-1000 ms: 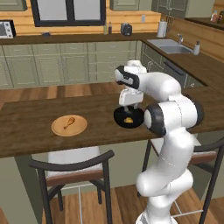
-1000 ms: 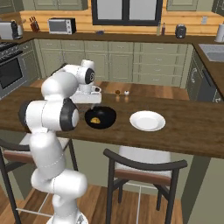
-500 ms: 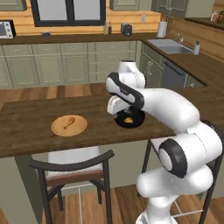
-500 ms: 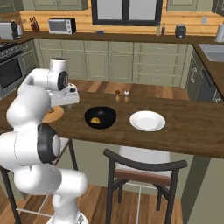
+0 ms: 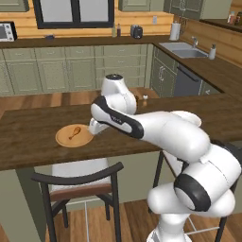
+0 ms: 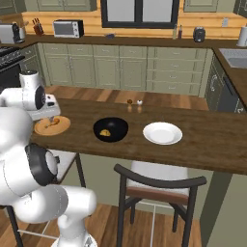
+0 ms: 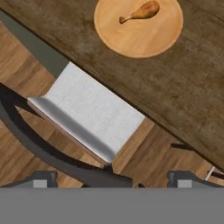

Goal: Pick the chicken drumstick and squash from their plates and place them in the bowl. Then put the bowl in the fridge.

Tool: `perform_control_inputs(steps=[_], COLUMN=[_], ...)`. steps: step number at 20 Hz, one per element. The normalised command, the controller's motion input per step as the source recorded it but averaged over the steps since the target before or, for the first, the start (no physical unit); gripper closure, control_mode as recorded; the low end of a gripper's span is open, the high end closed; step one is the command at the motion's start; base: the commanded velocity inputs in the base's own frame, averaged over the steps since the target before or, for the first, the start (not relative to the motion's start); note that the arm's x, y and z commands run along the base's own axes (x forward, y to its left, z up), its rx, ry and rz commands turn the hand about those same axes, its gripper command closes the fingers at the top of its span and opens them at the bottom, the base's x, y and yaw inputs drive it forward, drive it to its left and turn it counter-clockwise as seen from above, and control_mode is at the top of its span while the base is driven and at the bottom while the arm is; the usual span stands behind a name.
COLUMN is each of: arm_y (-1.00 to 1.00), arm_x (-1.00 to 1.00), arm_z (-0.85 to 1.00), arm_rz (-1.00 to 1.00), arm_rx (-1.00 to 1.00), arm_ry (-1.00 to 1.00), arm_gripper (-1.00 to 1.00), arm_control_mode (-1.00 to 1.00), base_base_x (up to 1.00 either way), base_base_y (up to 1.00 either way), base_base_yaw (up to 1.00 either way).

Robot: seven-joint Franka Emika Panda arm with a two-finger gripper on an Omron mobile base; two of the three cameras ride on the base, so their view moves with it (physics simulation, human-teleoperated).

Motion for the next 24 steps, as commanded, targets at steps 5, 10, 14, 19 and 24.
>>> perform_control_inputs(steps=[5, 10, 14, 19, 24], arm_y=[0.78, 0.1, 0.02, 0.25, 0.0], arm_x=[0.37, 0.83, 0.47, 0.29, 0.16], arm_z=[0.0, 0.0, -0.12, -0.24, -0.27], arm_rz=[-0.06, -0.34, -0.4, -0.41, -0.37], arm_rx=[0.0, 0.0, 0.1, 0.19, 0.19], arm_ry=[-0.08, -0.02, -0.01, -0.03, -0.01], arm_gripper=[-1.0, -1.0, -1.0, -1.0, -1.0], arm_control_mode=[-1.0, -1.0, -1.0, -1.0, -1.0], base_base_x=[0.0, 0.0, 0.0, 0.0, 0.0], base_base_y=[0.0, 0.0, 0.0, 0.0, 0.0], base_base_yaw=[0.0, 0.0, 0.0, 0.0, 0.0])
